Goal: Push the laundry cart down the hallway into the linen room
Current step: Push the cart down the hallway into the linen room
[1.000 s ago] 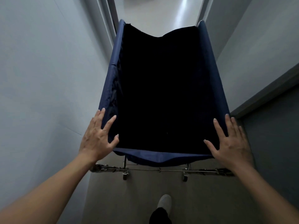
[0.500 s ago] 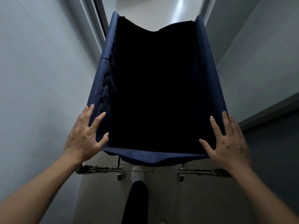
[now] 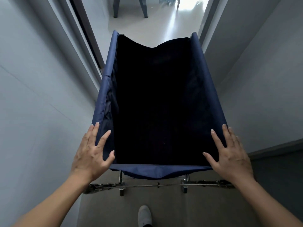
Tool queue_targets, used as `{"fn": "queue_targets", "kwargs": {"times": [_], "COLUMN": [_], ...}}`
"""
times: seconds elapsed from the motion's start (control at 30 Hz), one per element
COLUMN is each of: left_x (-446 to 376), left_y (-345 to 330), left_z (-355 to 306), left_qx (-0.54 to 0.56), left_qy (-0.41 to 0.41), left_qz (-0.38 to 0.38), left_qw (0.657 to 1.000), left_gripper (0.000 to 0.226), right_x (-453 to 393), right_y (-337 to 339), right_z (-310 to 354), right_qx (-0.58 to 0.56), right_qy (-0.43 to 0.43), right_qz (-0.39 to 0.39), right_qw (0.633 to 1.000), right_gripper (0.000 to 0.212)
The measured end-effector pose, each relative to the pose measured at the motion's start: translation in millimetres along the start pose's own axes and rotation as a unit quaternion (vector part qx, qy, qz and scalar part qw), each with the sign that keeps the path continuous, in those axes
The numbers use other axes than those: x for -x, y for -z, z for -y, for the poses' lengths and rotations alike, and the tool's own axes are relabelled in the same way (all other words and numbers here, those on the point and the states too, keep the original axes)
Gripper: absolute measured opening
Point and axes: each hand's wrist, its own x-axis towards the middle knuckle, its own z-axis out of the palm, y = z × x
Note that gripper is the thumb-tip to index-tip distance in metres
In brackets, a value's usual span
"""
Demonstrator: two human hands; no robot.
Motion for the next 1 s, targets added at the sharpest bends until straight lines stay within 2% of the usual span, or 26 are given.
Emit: {"fn": "queue_targets", "kwargs": {"times": [0.63, 0.8, 1.0], "left_x": [-258, -325, -403], "left_y": [15, 20, 24], "left_z": [23, 22, 23], "left_qx": [-0.006, 0.01, 0.004], "left_qy": [0.017, 0.032, 0.032], "left_qz": [0.034, 0.041, 0.04], "left_qw": [0.999, 0.999, 0.999], "left_gripper": [0.085, 0.087, 0.087], "right_x": [-255, -324, -403], "right_y": [13, 15, 22], "right_z": [3, -2, -6], "right_qx": [0.008, 0.017, 0.006], "right_qy": [-0.003, -0.002, -0.005], "right_qz": [-0.029, -0.03, -0.019], "right_qw": [1.0, 0.999, 1.0], "right_gripper": [0.092, 0.085, 0.092]}}
